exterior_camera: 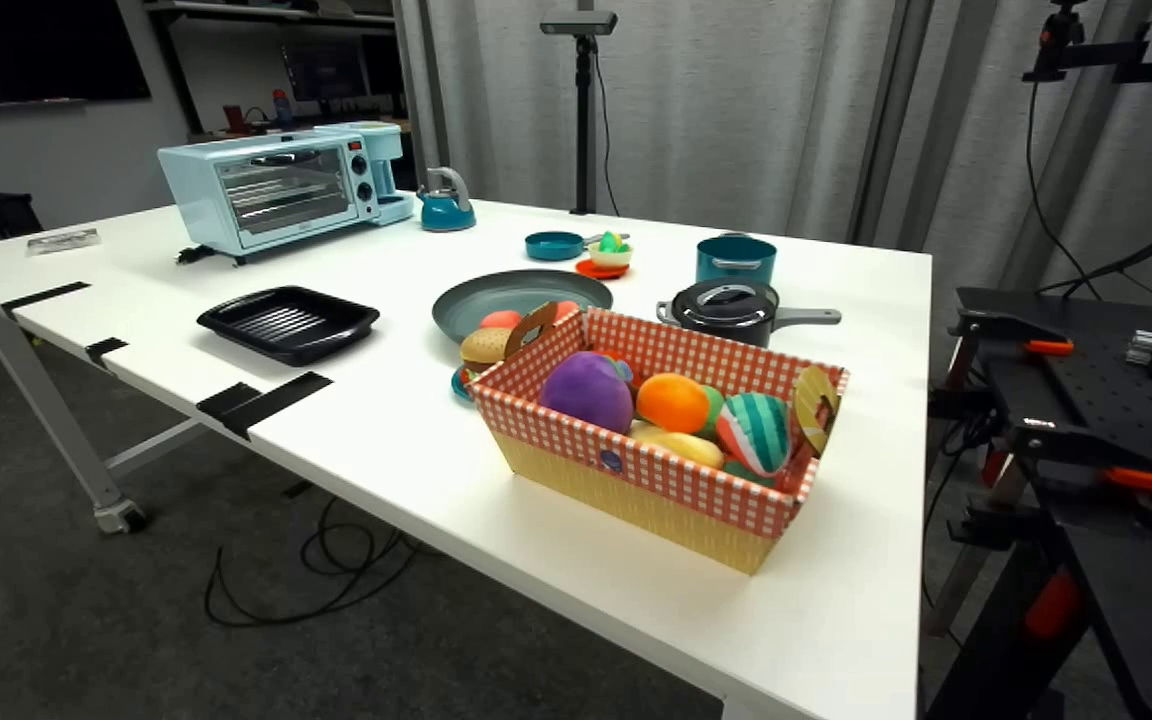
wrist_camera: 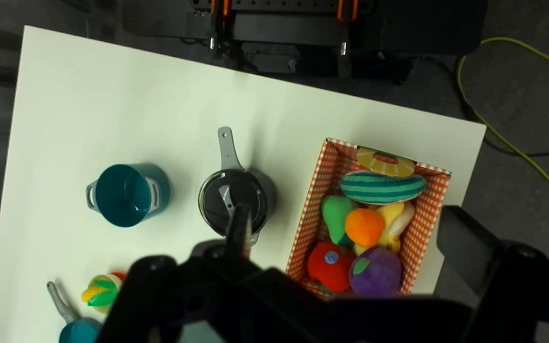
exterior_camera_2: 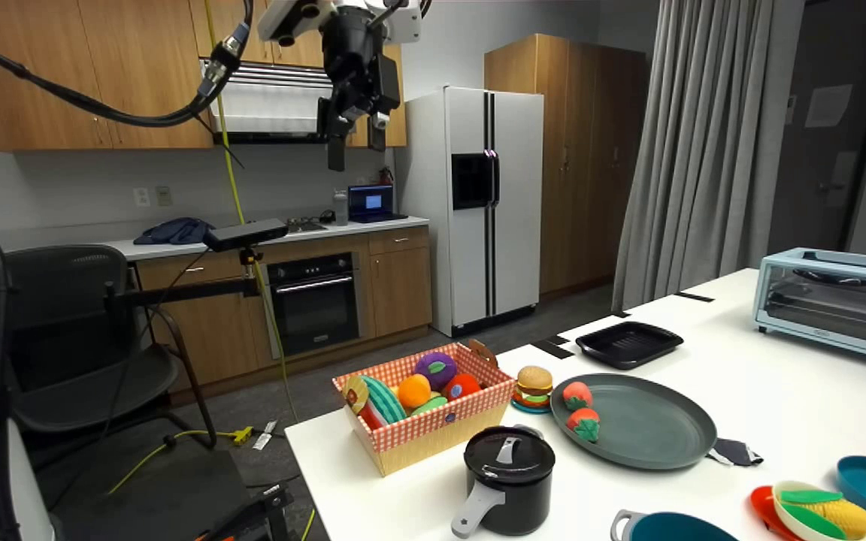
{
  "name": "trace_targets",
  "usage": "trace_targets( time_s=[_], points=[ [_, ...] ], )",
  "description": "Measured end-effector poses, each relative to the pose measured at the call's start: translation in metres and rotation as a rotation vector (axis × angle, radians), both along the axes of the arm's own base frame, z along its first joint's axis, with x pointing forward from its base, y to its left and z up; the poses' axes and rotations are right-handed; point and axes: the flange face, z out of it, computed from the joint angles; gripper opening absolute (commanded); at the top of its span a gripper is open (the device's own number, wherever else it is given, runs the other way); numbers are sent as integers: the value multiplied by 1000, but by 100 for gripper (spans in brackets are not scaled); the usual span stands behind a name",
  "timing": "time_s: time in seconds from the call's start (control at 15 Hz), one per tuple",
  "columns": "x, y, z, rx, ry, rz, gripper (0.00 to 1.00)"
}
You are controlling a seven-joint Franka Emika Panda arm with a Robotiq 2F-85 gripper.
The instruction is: Remove the purple and orange plushies from the box
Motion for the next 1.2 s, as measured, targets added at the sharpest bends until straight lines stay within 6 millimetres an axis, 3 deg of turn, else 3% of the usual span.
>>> trace_targets(
  time_s=[0.47, 1.2],
  points=[
    [2, 0, -5, 4, 9, 2, 100],
    [26, 10, -59, 73, -15, 21, 100]
  ],
)
